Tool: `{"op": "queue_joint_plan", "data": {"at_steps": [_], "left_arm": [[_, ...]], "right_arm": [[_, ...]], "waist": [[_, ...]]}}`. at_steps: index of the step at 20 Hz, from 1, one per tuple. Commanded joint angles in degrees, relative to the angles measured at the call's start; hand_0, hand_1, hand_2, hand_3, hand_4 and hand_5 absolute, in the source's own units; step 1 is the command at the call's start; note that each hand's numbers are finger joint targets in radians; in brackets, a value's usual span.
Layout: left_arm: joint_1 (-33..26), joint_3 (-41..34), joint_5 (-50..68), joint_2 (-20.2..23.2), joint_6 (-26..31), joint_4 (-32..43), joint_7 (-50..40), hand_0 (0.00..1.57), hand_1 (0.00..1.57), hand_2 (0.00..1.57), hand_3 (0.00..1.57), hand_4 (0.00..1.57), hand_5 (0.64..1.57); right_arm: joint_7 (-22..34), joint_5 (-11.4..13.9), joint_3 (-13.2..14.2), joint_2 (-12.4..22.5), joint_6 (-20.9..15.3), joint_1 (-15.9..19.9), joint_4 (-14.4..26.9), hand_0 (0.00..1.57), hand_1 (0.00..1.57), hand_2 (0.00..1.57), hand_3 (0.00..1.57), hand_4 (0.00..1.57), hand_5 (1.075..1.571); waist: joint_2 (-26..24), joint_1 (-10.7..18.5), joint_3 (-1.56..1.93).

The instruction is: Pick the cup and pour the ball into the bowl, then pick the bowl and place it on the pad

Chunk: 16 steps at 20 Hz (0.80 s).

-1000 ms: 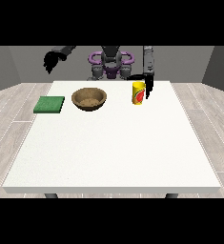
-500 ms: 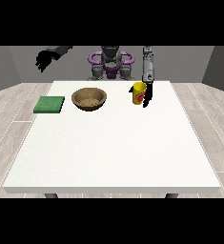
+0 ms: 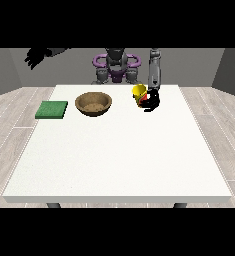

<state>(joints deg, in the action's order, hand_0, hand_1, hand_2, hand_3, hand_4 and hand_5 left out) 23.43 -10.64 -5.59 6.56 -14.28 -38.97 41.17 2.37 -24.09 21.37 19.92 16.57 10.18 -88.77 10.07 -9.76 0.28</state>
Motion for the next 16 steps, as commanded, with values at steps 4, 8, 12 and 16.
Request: {"op": "queue_joint_plan", "data": {"at_steps": [4, 8, 12, 16], "left_arm": [[3.44, 10.06, -11.65, -1.65, -8.88, -2.22, -16.68, 1.29, 1.29, 1.57, 1.57, 1.41, 1.446], [6.49, 18.48, -24.61, -1.79, -18.03, -1.36, -23.11, 1.34, 1.34, 1.57, 1.57, 1.41, 1.525], [14.0, 24.4, -35.96, -3.23, -22.66, 2.89, -36.7, 1.36, 1.36, 1.57, 1.57, 1.45, 1.533], [20.32, 27.76, -43.47, -4.61, -20.41, 6.31, -48.09, 1.36, 1.36, 1.57, 1.57, 1.45, 1.533]], "right_arm": [[4.16, 0.46, 2.23, 2.83, -1.09, -0.45, 7.65, 0.0, 0.0, 0.0, 0.33, 0.64, 1.565], [0.91, 1.63, 1.11, 1.14, 1.05, -2.58, 11.3, 0.0, 0.0, 0.0, 0.25, 0.63, 1.562], [-1.67, 2.29, 1.07, 0.74, 1.39, -1.25, 13.29, 0.0, 0.0, 0.0, 0.15, 0.67, 1.561], [-0.42, 0.1, 2.4, 3.11, 4.2, -0.23, 16.47, 0.0, 0.0, 0.0, 0.0, 0.68, 1.559]], "waist": [[-11.32, 4.01, -0.16], [-12.89, 4.49, 0.07], [-12.31, 3.17, -0.01], [-12.62, 2.82, -0.15]]}}
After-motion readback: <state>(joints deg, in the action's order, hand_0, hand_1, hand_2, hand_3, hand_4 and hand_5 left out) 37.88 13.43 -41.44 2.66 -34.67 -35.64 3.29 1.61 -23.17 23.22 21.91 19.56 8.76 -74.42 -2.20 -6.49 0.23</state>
